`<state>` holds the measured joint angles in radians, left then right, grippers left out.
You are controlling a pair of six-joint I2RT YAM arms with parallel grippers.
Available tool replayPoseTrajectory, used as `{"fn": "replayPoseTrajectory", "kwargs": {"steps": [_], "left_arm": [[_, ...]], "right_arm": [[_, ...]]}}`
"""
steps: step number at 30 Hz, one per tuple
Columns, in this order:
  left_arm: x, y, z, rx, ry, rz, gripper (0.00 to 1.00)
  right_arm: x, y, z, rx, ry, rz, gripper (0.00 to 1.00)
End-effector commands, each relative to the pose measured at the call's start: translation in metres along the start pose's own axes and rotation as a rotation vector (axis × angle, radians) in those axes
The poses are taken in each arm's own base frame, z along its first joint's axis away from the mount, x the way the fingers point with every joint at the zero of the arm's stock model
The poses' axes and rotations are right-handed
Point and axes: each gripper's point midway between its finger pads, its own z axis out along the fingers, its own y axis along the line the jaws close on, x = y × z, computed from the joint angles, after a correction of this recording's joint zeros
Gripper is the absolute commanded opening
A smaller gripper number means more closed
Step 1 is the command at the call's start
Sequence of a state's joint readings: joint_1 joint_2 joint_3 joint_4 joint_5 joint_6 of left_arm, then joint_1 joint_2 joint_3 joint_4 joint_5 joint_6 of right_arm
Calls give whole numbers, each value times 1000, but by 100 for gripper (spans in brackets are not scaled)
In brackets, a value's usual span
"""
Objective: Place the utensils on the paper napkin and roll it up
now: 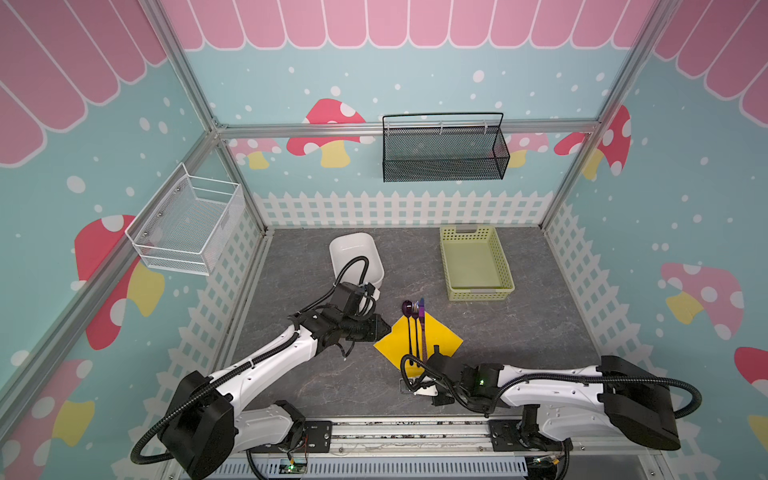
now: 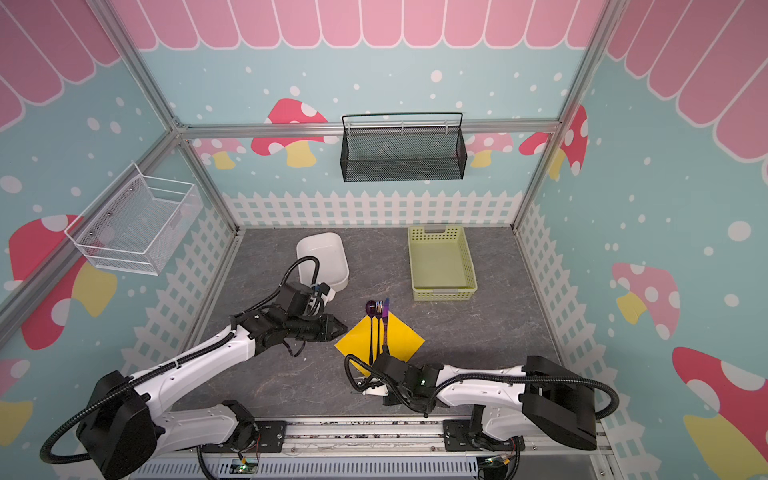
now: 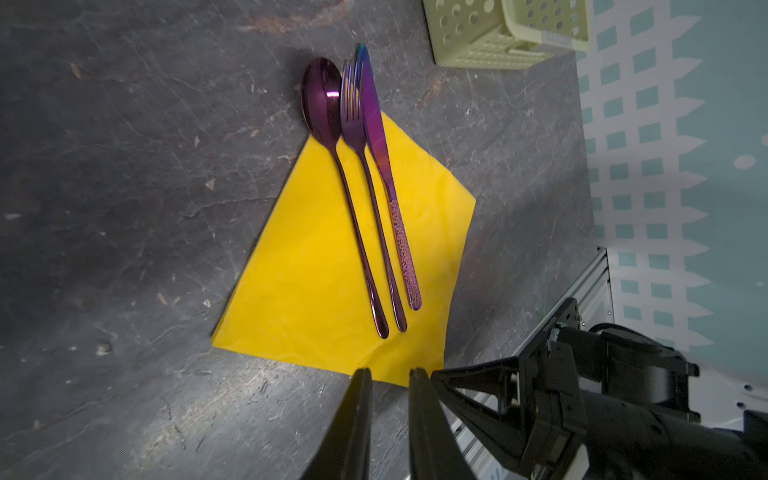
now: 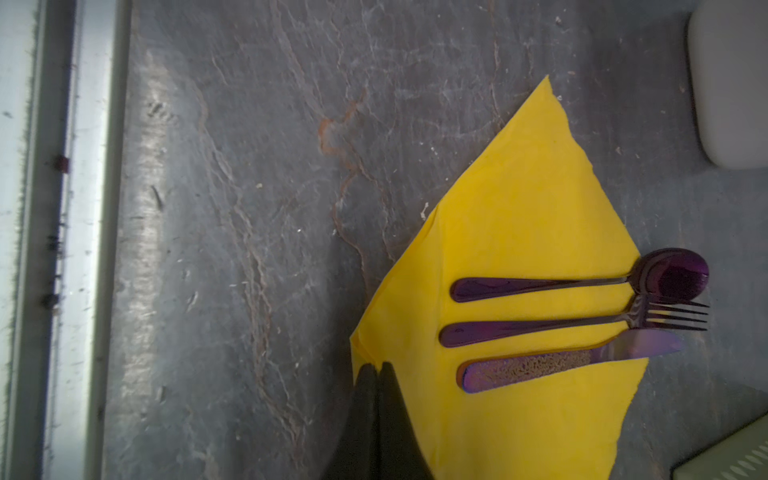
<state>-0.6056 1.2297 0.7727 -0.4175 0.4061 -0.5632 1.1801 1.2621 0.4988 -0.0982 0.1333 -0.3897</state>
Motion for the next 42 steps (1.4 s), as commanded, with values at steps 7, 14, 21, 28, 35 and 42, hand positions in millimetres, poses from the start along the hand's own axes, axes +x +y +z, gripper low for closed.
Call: {"fn": "replayPoseTrajectory", "kwargs": {"steps": [7, 14, 21, 28, 35, 42], "left_arm": [[34, -5, 5, 75, 25, -57, 14], [57, -14, 24, 154, 85, -102, 13], [69, -28, 46, 227, 173, -138, 12], [75, -30, 65, 220, 253, -149, 12], [79, -42, 83, 239, 324, -128, 13], [75, -40, 89, 188, 335, -102, 12]], "right_arm": [[-15, -47, -6, 115, -66, 118, 0], [-11, -67, 2, 152, -47, 162, 0], [-6, -77, 9, 158, -20, 201, 0], [-9, -97, -5, 242, -42, 304, 19], [-15, -134, -57, 397, -165, 699, 36], [0, -124, -80, 310, -265, 1059, 37]]}}
